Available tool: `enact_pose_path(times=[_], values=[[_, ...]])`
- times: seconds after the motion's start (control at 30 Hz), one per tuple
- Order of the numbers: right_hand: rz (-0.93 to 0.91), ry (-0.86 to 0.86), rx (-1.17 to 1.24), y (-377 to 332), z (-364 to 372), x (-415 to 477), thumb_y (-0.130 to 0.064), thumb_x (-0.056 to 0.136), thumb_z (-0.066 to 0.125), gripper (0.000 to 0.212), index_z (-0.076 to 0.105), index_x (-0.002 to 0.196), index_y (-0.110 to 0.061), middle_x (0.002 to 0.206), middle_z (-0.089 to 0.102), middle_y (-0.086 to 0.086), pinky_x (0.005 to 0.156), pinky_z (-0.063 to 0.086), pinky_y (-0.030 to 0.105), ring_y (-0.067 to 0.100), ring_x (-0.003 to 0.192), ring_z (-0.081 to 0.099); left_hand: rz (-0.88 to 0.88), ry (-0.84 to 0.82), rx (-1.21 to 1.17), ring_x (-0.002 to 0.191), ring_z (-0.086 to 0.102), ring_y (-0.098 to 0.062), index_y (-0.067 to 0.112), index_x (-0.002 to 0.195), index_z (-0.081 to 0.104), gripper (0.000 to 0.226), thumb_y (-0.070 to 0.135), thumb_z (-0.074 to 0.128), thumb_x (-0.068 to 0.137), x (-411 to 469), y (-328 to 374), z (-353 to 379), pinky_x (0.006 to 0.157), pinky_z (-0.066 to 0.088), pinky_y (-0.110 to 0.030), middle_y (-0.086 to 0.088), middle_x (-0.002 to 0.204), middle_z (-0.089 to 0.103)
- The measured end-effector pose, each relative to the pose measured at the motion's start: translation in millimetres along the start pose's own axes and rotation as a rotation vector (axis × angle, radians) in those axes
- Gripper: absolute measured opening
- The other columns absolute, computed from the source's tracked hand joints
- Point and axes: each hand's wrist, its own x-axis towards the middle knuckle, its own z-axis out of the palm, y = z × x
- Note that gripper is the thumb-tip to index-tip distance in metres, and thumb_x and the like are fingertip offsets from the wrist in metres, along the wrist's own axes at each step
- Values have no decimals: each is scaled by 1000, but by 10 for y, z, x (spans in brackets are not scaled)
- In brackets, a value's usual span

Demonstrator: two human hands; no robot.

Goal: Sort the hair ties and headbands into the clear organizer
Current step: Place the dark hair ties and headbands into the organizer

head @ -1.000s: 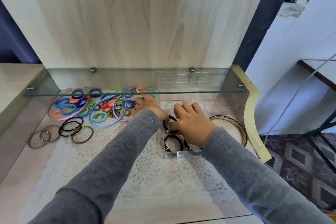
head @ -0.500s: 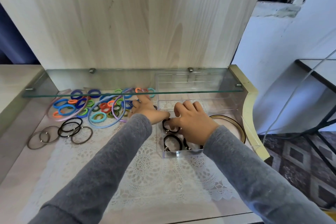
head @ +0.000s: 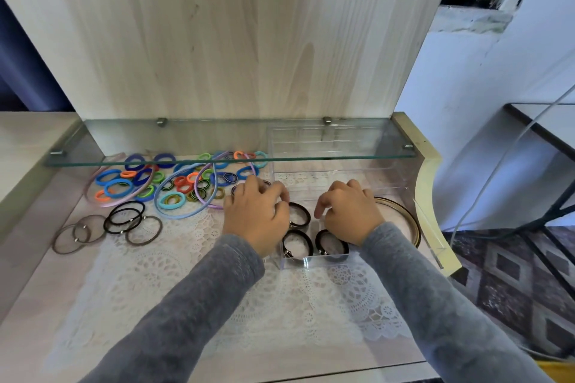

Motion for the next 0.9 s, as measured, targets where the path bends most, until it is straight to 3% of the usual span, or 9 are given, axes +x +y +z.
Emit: enact_pose_path(times=[0.17,0.37,0.9], values=[[27,16,-48,-71,74,6,-21,86,48,24,69,94,-29,112,55,-3,93,34,39,22,109,41,74,-53,245,103,35,-20,32,104,56,23,34,38,89,-20,58,115,89,29,-40,1,109,36],[34,10,-60,-124,84,13,-20,86,48,23,67,98,-28,113,54,-1,95,35,40,23,110,41,38,-131,351,109,34,-27,30,110,55,31,37,33,90,25,72,165,93,31,-45,-8,122,36],[63,36,-43,-121,100,12,-20,86,48,24,68,96,-27,111,55,-2,96,35,40,23,109,41,33,-126,300,104,36,-25,31,107,55,27,35,36,88,14,16,192,92,33,-42,-6,115,37]])
